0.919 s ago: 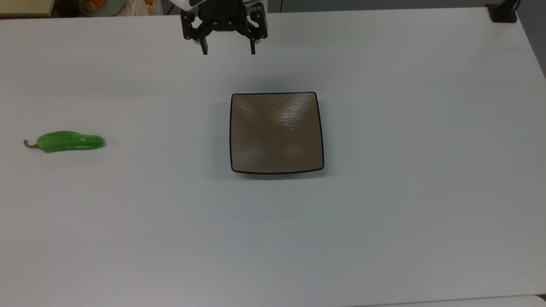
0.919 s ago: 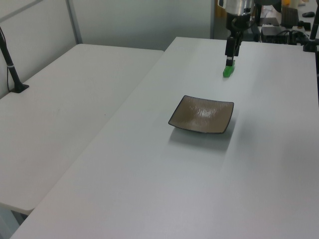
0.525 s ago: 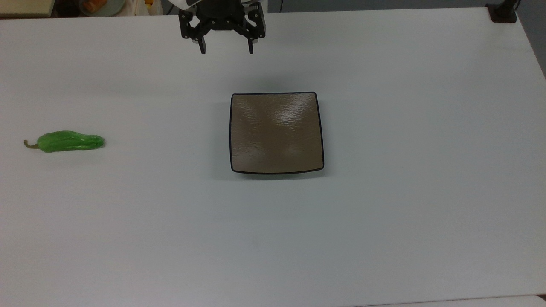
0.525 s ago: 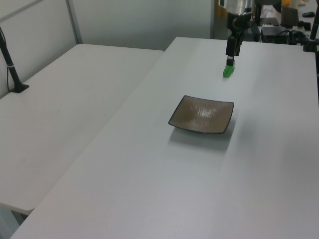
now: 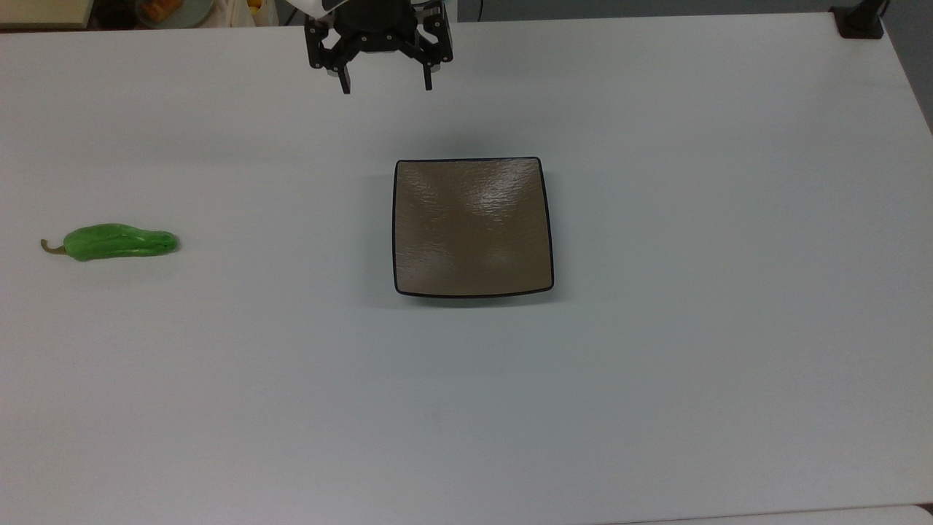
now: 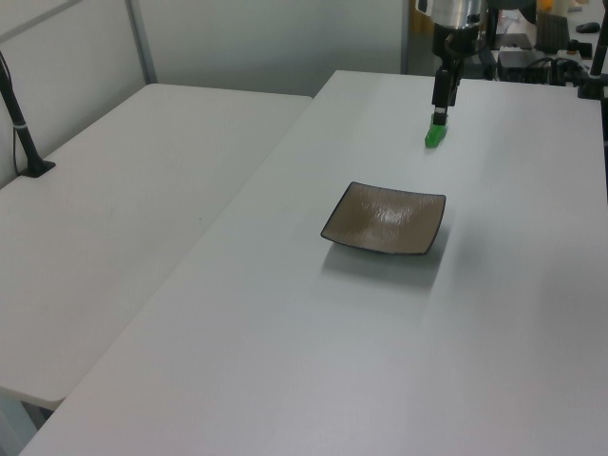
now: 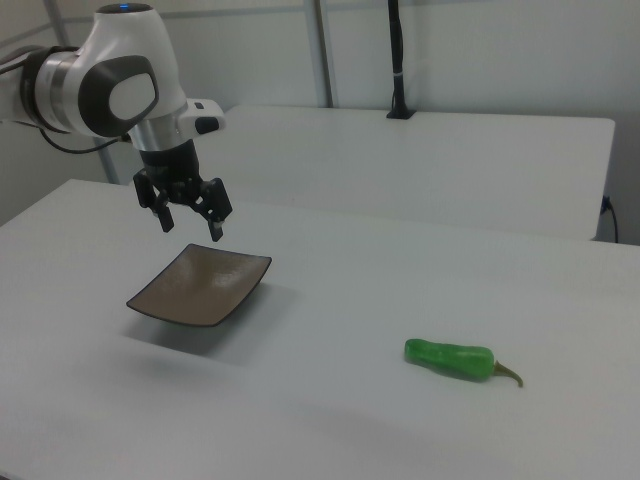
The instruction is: Chili peppers are placed on a ceramic plate
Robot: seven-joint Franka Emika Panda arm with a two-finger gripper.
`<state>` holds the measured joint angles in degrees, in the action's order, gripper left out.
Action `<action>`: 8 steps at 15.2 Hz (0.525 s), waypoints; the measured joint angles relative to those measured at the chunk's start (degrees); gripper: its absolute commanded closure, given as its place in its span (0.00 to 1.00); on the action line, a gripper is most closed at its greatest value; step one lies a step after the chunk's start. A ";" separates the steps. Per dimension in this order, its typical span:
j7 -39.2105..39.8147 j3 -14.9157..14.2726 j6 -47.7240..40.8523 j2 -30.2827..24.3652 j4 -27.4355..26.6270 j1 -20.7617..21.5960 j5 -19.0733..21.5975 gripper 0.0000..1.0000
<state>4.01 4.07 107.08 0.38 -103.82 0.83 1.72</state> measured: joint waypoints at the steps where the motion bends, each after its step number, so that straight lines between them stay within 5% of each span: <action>1: 2.57 -0.08 0.00 0.00 0.00 -0.15 0.00 0.00; 8: 22.25 -1.46 0.00 0.01 0.00 -2.11 -1.62 0.00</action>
<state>26.26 2.61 107.08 0.39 -103.82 -1.28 0.09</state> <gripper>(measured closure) 0.000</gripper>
